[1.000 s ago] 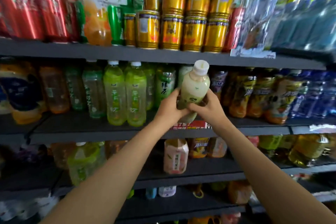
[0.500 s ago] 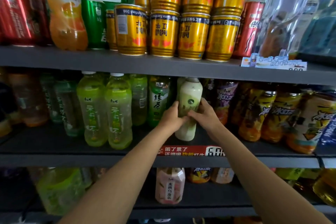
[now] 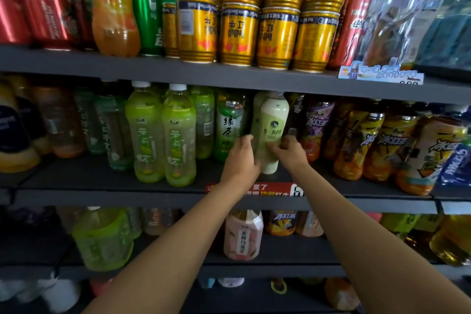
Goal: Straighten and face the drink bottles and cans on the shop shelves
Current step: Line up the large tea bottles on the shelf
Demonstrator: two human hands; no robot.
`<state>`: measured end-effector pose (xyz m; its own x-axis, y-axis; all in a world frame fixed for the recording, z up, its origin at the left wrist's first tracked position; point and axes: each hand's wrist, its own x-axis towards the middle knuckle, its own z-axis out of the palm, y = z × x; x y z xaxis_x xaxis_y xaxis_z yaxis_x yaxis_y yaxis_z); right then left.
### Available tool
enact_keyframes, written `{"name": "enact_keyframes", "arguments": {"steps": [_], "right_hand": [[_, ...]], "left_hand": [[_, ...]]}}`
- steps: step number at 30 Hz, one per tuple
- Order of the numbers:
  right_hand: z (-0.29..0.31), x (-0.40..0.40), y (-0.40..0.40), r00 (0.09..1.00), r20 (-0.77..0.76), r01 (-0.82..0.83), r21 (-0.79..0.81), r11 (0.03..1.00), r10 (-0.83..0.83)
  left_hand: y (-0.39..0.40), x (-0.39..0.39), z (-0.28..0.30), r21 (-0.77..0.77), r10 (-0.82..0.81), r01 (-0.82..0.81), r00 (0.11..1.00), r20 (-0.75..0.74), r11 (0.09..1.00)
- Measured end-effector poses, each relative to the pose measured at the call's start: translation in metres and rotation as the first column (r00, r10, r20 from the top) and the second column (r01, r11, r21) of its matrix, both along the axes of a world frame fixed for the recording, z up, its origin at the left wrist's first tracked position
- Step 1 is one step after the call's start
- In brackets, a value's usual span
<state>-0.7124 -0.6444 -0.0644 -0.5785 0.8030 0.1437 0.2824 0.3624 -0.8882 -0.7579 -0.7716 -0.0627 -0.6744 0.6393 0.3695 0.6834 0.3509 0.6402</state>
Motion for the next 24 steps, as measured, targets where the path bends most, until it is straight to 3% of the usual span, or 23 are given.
{"name": "enact_keyframes", "arguments": {"steps": [4,12,15,19,24], "right_hand": [[0.001,0.015,-0.056,0.976,-0.162,0.173,0.198,0.965,-0.142],[-0.014,-0.007,-0.180,0.978,-0.184,-0.041,0.296,0.954,0.099],[-0.054,-0.003,-0.218,0.972,-0.166,-0.124,0.245,0.962,0.167],[-0.115,-0.008,-0.238,0.961,0.062,-0.274,0.059,0.960,0.270],[-0.159,-0.047,-0.253,0.847,0.262,-0.438,-0.151,0.886,0.463]], "left_hand": [[-0.060,0.000,-0.010,0.168,0.061,-0.045,0.994,-0.094,0.985],[-0.185,-0.012,-0.044,0.155,0.264,-0.249,0.961,-0.086,0.956],[-0.226,-0.017,-0.075,0.150,0.351,-0.341,0.935,-0.047,0.928],[-0.256,-0.024,-0.124,0.092,0.428,-0.435,0.899,0.089,0.896],[-0.270,-0.050,-0.162,-0.003,0.498,-0.516,0.825,0.266,0.856]]}}
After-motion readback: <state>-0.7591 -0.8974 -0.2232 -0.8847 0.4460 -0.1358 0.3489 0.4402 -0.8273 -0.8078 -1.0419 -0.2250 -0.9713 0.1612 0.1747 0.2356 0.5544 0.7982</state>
